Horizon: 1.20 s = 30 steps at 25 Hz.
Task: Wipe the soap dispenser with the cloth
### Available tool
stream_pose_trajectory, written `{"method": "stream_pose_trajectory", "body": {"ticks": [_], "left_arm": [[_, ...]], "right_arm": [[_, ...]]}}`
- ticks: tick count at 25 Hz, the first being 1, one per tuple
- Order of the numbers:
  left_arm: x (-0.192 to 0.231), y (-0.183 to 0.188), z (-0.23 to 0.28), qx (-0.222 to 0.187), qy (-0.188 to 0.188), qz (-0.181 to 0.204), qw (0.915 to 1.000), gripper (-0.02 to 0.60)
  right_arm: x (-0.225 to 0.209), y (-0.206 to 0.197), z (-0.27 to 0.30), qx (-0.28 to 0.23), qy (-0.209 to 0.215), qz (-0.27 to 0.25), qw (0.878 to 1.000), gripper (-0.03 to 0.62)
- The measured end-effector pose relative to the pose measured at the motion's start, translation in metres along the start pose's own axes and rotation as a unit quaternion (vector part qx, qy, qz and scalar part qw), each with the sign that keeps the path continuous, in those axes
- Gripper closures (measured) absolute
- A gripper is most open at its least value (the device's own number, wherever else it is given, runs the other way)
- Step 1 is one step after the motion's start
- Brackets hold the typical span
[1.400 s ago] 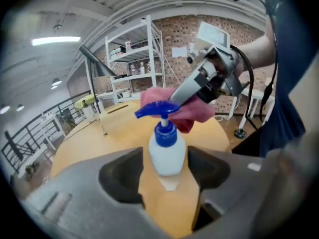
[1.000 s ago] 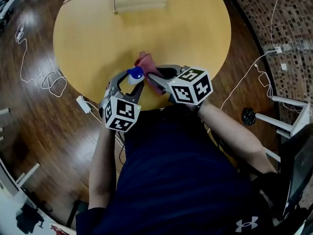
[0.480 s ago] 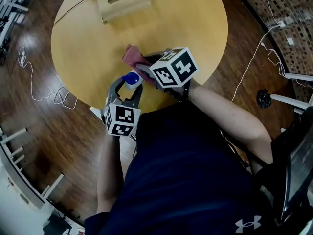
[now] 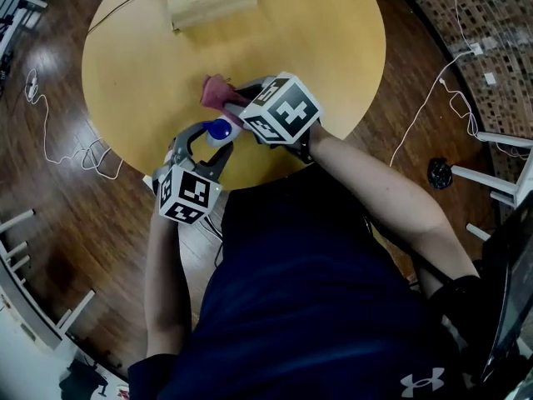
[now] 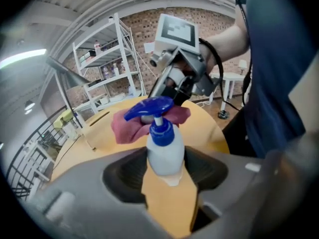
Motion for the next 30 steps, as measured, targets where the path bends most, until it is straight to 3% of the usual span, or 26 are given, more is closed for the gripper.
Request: {"method": "stream_pose_trajectory", "body": {"ticks": [3,5,6,8,9,12,14,17,20,24,30], "left_arm": [[0.009,0.0,-0.003,0.034,0.03,-0.028,0.9986,0.301],[0.015,-0.002,-0.015,0.043,0.074,-0.089,0.9924,0.347],[0.016,-0.002,-0.022,0.035,0.086,-0.124,0.988,0.391],[0.011,0.003,-0.033,-0.004,0.082,-0.175,0.9812,0.389],[0.007,0.008,-0.035,-0.024,0.073,-0.181,0.9805,0.375],[0.002,0.012,-0.029,-0.038,0.067,-0.153,0.9853,0.356],[0.007,0.009,-0.025,-0.047,0.057,-0.158,0.9847,0.361],[0.012,0.008,-0.024,-0.059,0.038,-0.172,0.9826,0.393],[0.013,0.006,-0.024,-0.057,0.041,-0.181,0.981,0.397],[0.013,0.006,-0.025,-0.047,0.044,-0.185,0.9807,0.399],[0.006,0.009,-0.024,-0.047,0.04,-0.191,0.9797,0.396]], "right_arm": [[-0.001,-0.011,-0.013,-0.003,-0.012,0.029,1.0,0.519],[0.0,-0.025,-0.019,0.009,-0.011,0.041,0.999,0.519],[0.003,-0.032,-0.019,0.017,-0.008,0.045,0.999,0.518],[0.009,-0.042,-0.02,0.015,-0.006,0.057,0.998,0.517],[0.011,-0.044,-0.021,0.004,-0.007,0.07,0.998,0.517],[0.018,-0.042,-0.029,-0.051,0.0,0.126,0.991,0.517],[0.025,-0.041,-0.032,-0.073,0.015,0.151,0.986,0.517],[0.031,-0.039,-0.024,-0.076,0.028,0.147,0.986,0.517],[0.019,-0.028,-0.01,-0.087,0.015,0.141,0.986,0.517],[-0.004,-0.01,0.012,-0.091,0.026,0.172,0.98,0.517],[0.013,-0.041,-0.015,-0.084,0.058,0.193,0.976,0.519]]}}
Point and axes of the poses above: the fingertips, and each gripper's own axes: z forward along the fingers, x to its left, y out of its top, the point moved 10 cm from there along -z, backward along the fingers, and after that the axes turned 2 degrees about x, right-handed, at the moved point
